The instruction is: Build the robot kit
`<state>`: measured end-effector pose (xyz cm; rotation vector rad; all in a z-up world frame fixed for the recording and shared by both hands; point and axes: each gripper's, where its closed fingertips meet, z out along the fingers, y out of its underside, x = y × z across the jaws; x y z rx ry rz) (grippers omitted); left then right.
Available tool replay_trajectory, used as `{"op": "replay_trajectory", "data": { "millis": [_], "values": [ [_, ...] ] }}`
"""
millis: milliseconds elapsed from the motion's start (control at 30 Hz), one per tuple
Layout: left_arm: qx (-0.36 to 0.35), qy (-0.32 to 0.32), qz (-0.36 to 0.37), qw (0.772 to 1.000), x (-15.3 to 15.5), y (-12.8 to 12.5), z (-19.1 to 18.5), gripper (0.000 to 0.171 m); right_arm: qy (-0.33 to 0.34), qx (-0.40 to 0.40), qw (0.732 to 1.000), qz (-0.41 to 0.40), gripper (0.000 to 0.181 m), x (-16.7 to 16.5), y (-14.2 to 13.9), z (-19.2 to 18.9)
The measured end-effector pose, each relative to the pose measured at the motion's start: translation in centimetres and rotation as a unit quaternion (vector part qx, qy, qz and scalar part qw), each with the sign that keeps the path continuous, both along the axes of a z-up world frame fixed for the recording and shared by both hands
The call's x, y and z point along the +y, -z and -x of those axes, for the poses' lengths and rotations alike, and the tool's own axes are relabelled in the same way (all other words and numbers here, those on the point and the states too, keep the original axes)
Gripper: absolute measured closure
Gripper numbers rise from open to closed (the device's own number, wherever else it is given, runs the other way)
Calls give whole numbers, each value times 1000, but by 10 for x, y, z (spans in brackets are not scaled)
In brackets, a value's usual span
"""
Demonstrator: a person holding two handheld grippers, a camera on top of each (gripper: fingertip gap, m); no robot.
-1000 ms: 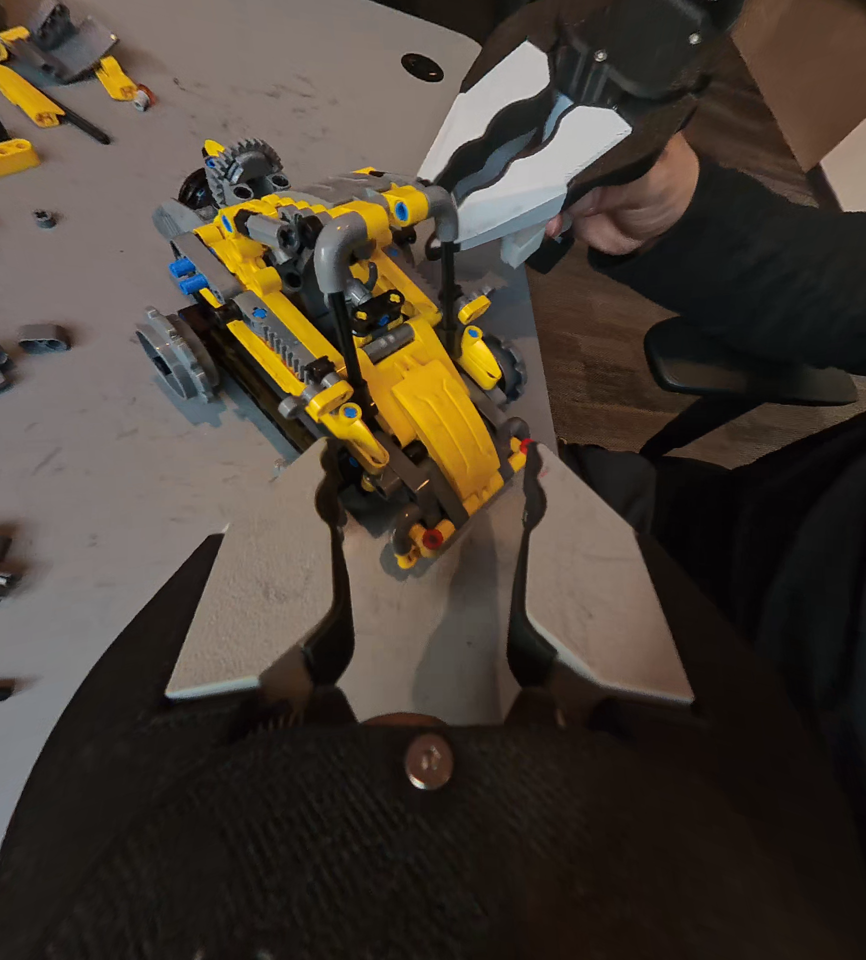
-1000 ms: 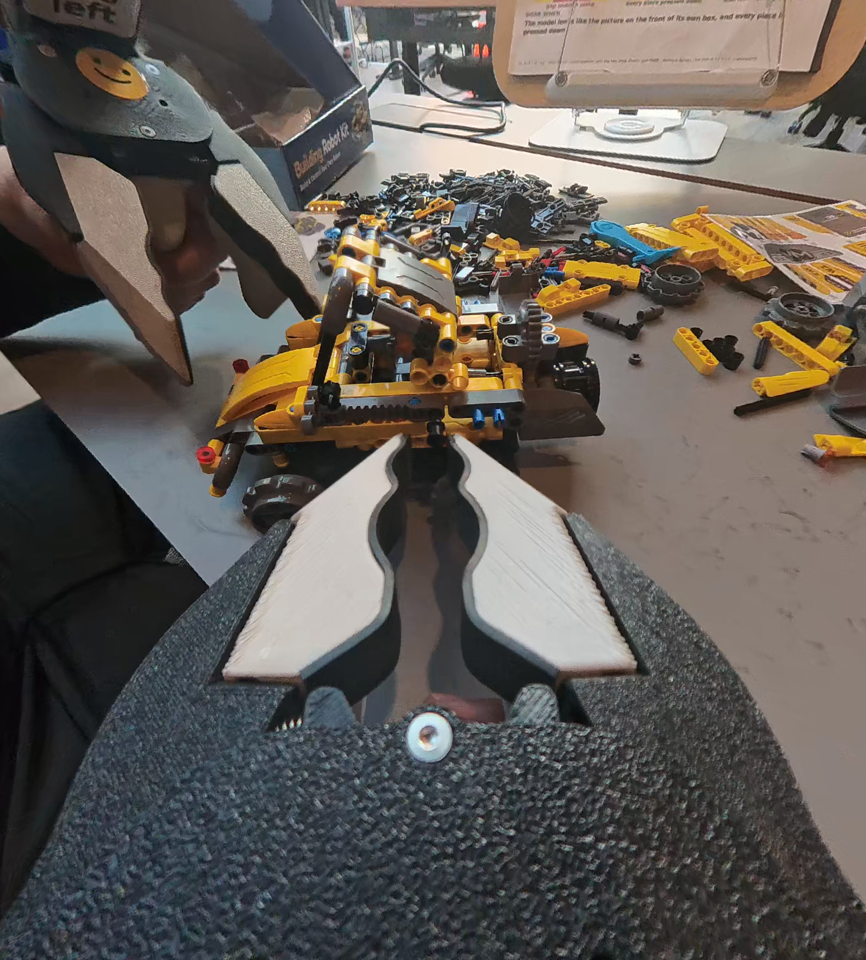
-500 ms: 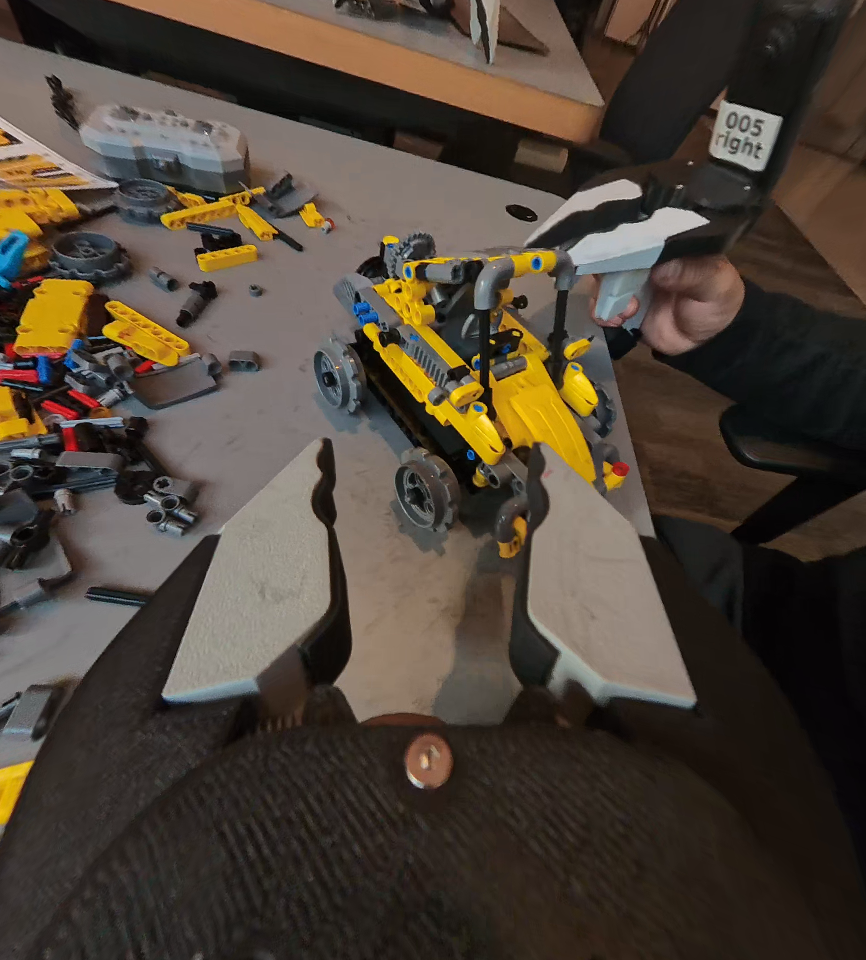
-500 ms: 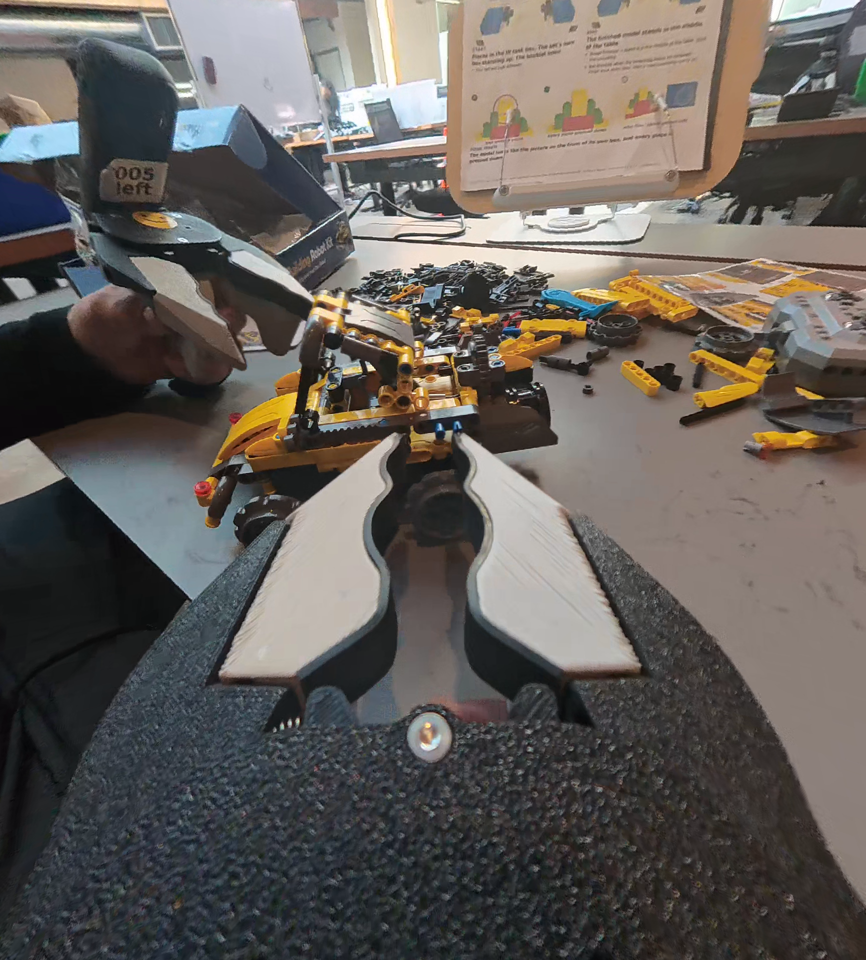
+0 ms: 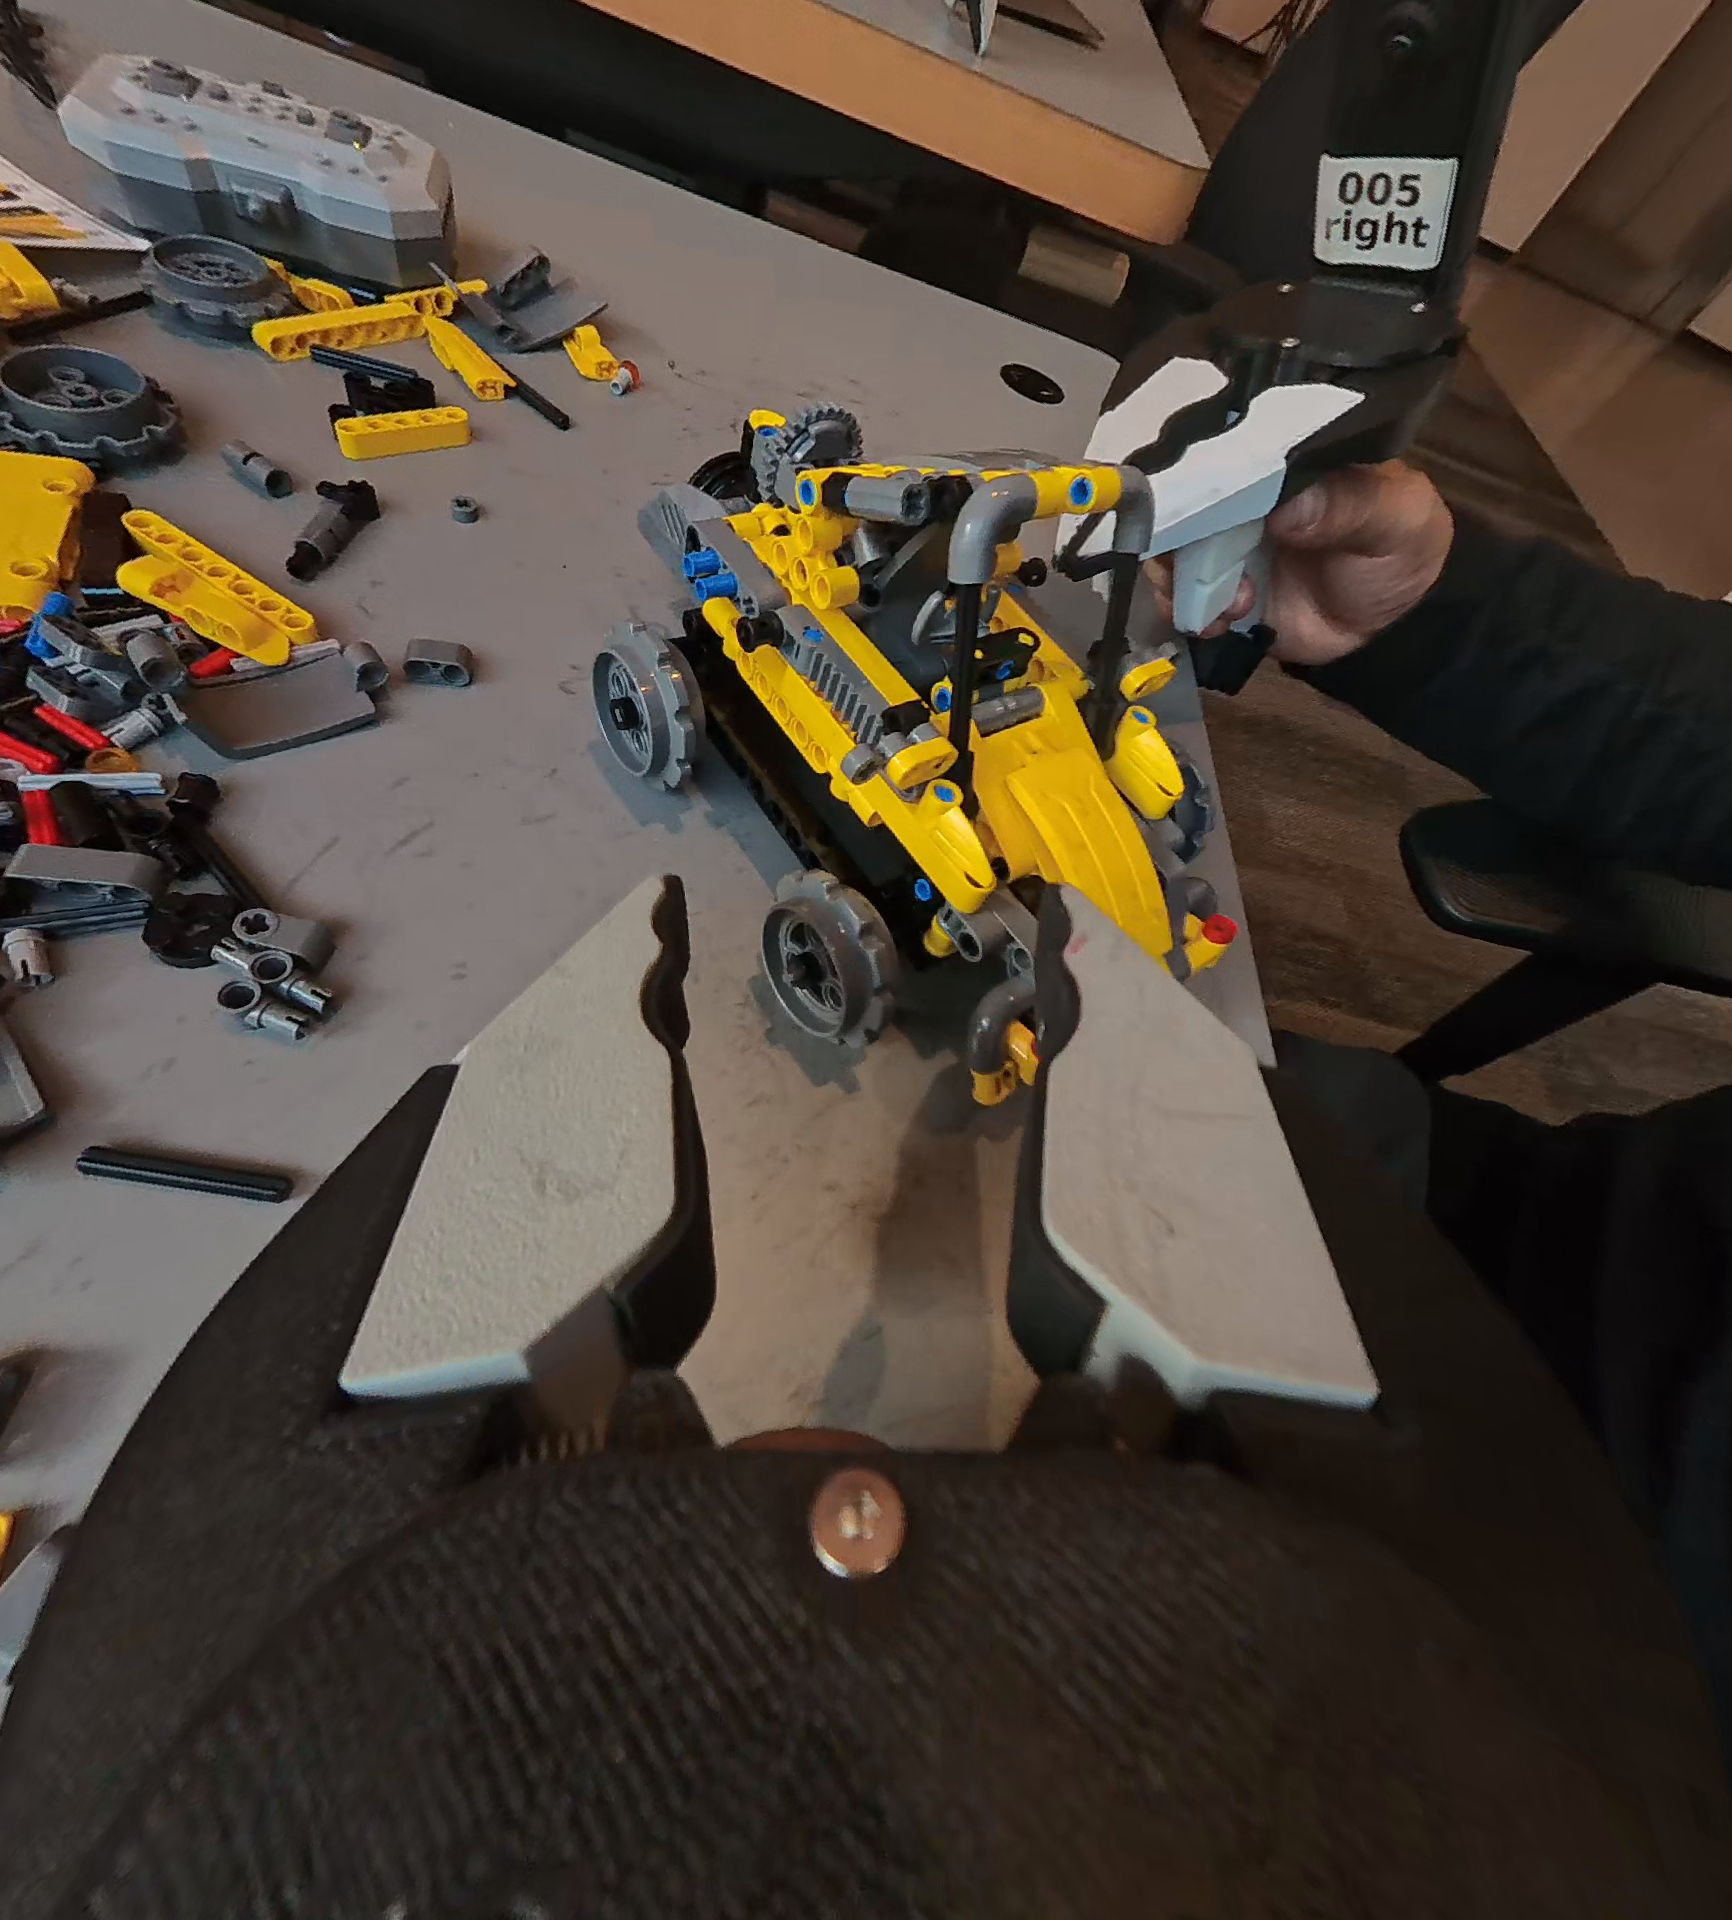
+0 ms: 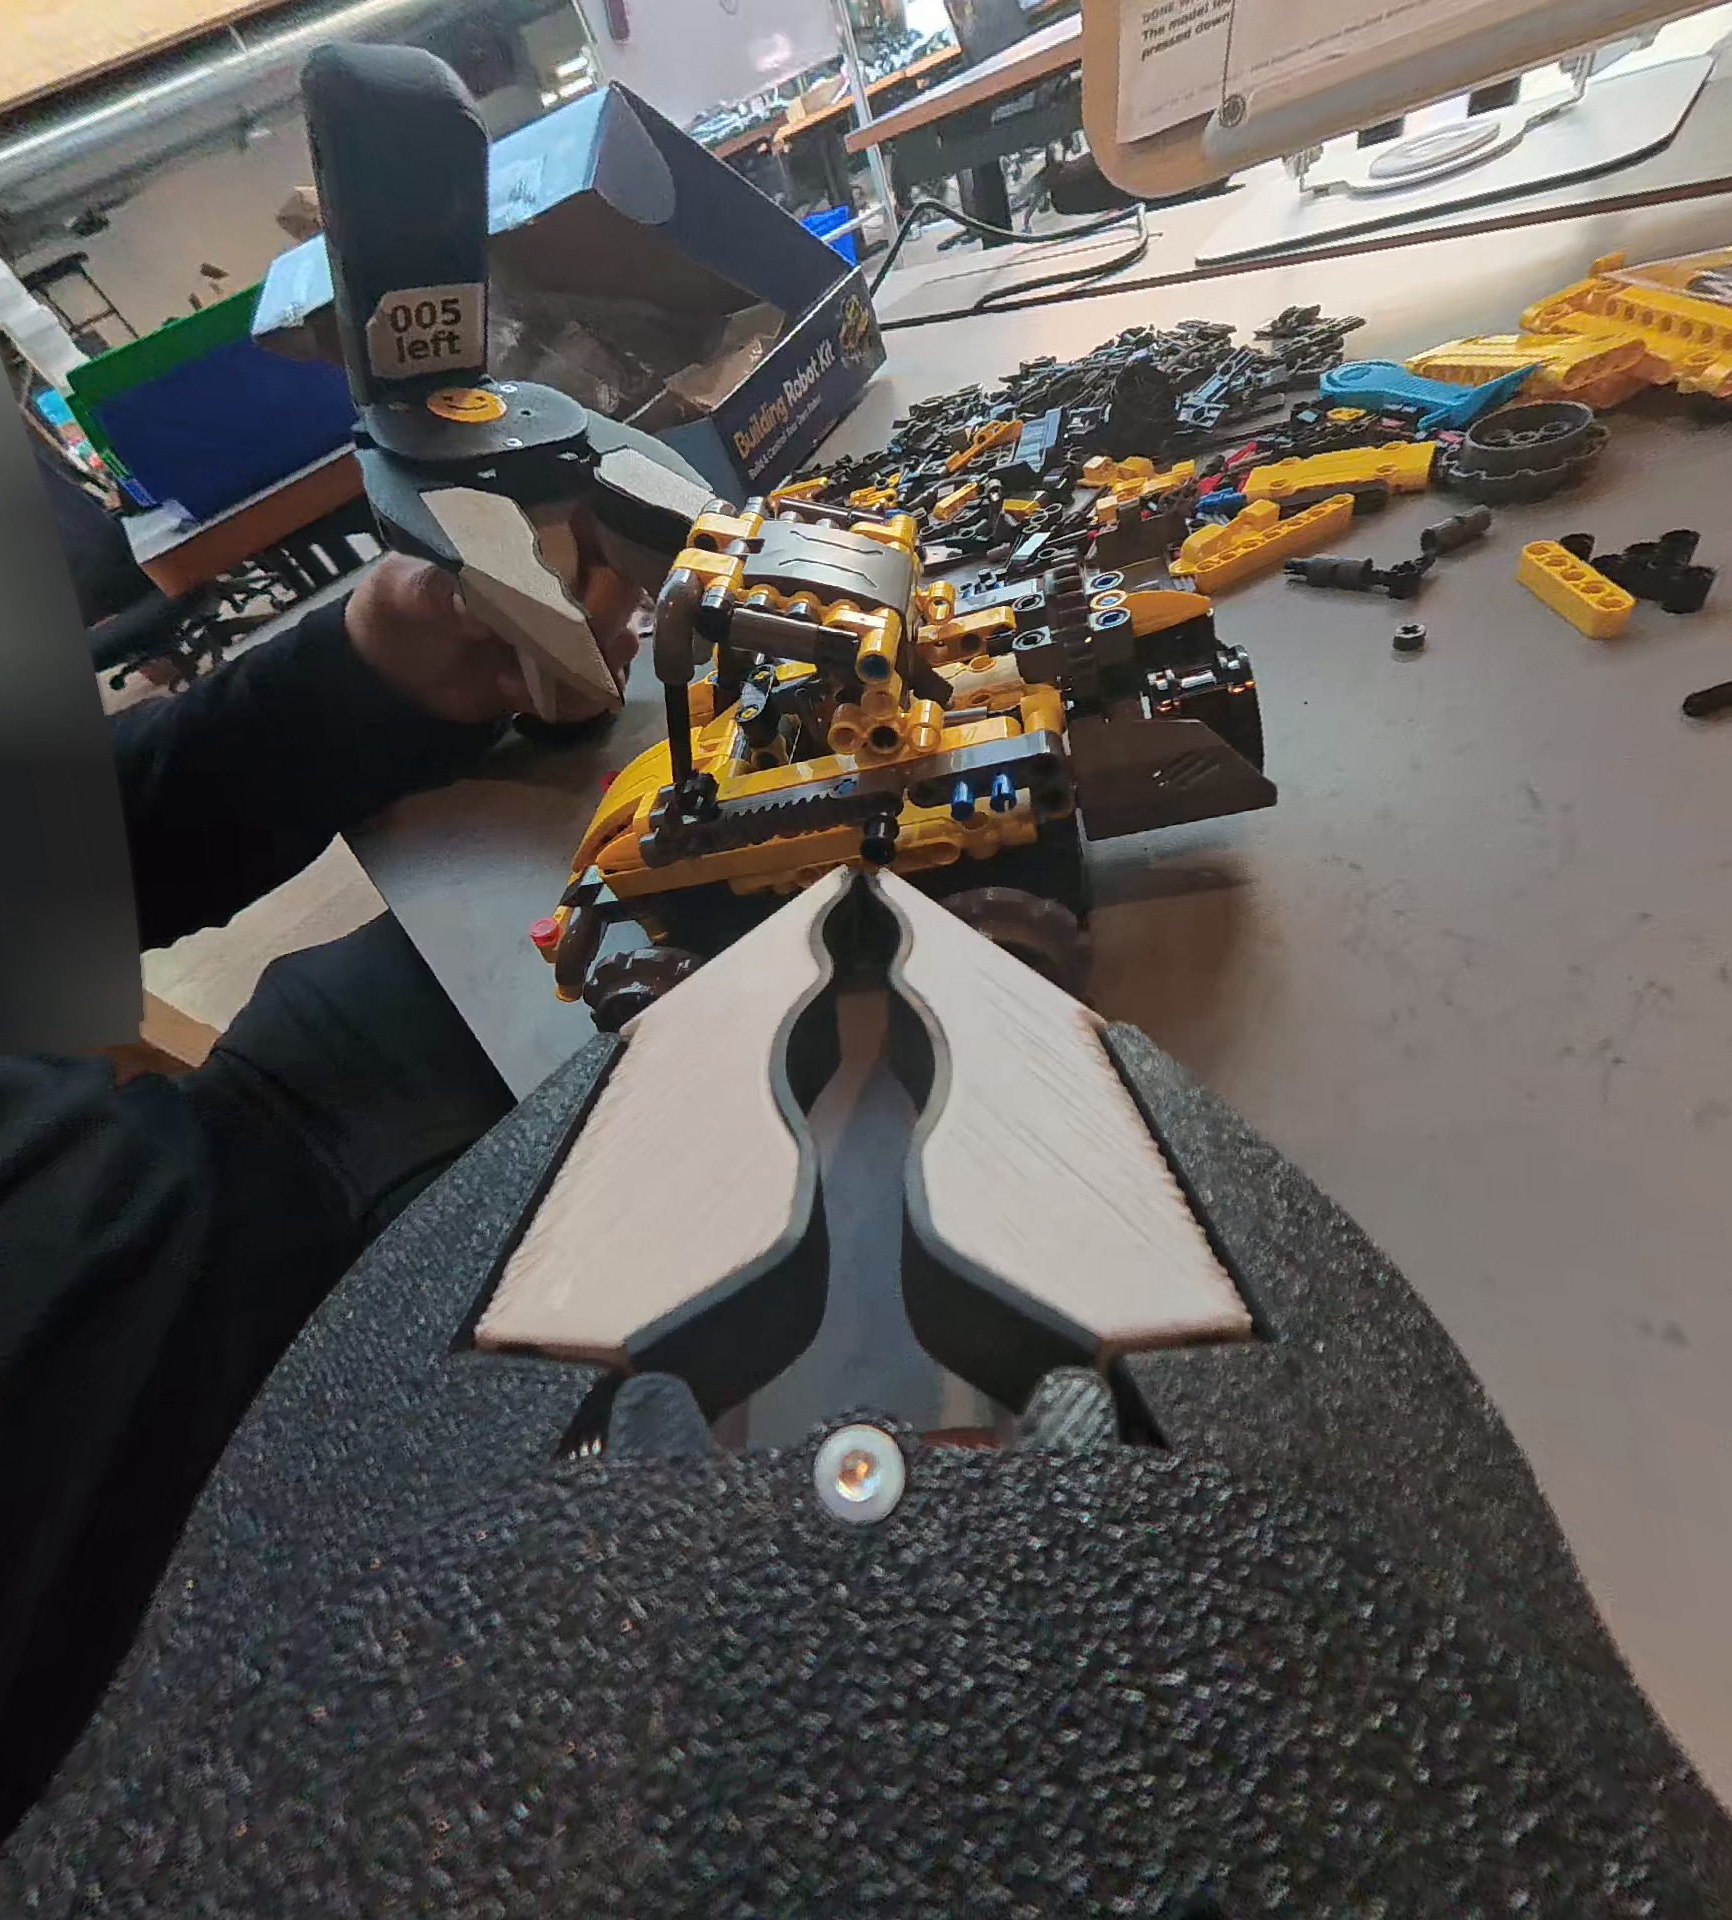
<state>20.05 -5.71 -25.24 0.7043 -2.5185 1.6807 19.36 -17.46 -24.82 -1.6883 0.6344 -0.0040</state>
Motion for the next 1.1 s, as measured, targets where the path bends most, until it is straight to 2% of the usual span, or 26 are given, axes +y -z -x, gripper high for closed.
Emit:
{"op": "replay_trajectory", "data": {
  "millis": [633, 933, 1100],
  "values": [
    [1, 26, -25, 999, -7, 7, 9, 108, -6, 0, 1000, -8, 181, 0, -1, 1],
    [25, 31, -9, 999, -12, 5, 11, 109, -14, 0, 1000, -8, 181, 0, -1, 3],
    [18, 33, -29, 999, -13, 10, 12, 110, -21, 6, 1000, -8, 181, 1, -1, 4]
  ]
}}
